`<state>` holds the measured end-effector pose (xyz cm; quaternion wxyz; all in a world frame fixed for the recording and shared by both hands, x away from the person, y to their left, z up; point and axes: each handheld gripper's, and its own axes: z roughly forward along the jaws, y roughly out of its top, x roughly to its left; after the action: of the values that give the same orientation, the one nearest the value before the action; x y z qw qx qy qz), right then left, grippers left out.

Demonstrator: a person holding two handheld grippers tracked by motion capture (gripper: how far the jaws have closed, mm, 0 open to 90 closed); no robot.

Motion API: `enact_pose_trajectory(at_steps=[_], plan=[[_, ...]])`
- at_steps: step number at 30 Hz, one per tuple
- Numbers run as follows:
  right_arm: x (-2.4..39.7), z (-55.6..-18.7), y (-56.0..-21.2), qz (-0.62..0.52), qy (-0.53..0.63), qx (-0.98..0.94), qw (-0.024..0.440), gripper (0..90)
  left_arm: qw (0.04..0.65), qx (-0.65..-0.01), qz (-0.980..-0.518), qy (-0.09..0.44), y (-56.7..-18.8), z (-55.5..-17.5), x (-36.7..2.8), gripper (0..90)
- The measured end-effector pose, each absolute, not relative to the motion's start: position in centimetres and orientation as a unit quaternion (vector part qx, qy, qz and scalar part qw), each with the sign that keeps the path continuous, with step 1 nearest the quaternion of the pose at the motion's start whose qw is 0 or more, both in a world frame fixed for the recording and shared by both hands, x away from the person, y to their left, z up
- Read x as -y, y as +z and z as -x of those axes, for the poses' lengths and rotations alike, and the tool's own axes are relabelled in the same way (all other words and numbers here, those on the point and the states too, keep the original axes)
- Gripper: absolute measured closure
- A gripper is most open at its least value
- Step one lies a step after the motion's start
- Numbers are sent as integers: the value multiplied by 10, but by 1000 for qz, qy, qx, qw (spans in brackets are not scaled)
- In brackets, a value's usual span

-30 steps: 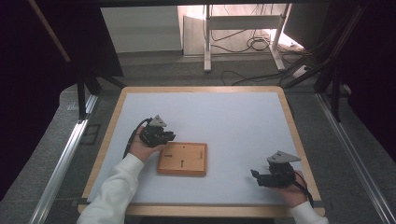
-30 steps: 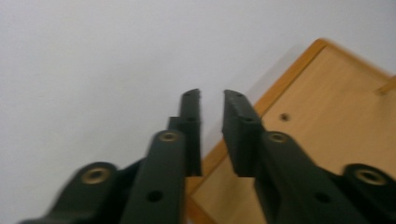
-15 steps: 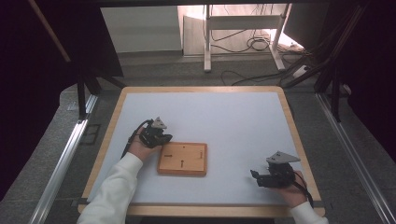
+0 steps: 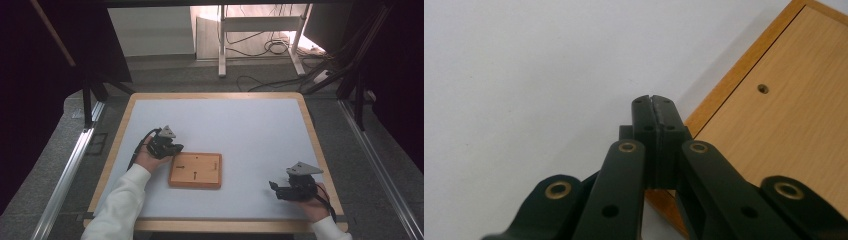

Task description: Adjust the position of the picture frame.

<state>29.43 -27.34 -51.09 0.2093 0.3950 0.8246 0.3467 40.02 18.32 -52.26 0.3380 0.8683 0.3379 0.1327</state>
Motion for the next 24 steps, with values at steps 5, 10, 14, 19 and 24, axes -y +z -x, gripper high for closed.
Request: enact_pose_trajectory(at_steps=[5, 10, 14, 19, 24], plan=[[273, -295, -511, -396, 347, -824, 211, 186, 338, -337, -870, 129, -527, -404, -184, 900], [274, -294, -510, -398, 348, -822, 212, 186, 341, -333, -870, 129, -527, -404, -184, 900], [274, -294, -510, -397, 347, -823, 212, 186, 338, -332, -872, 120, -527, -404, -184, 900], [275, -294, -509, -397, 348, -822, 213, 185, 328, -321, -881, 117, -526, -400, -181, 900], [276, -294, -509, -399, 347, -822, 213, 185, 326, -313, -884, 123, -526, -387, -179, 900]])
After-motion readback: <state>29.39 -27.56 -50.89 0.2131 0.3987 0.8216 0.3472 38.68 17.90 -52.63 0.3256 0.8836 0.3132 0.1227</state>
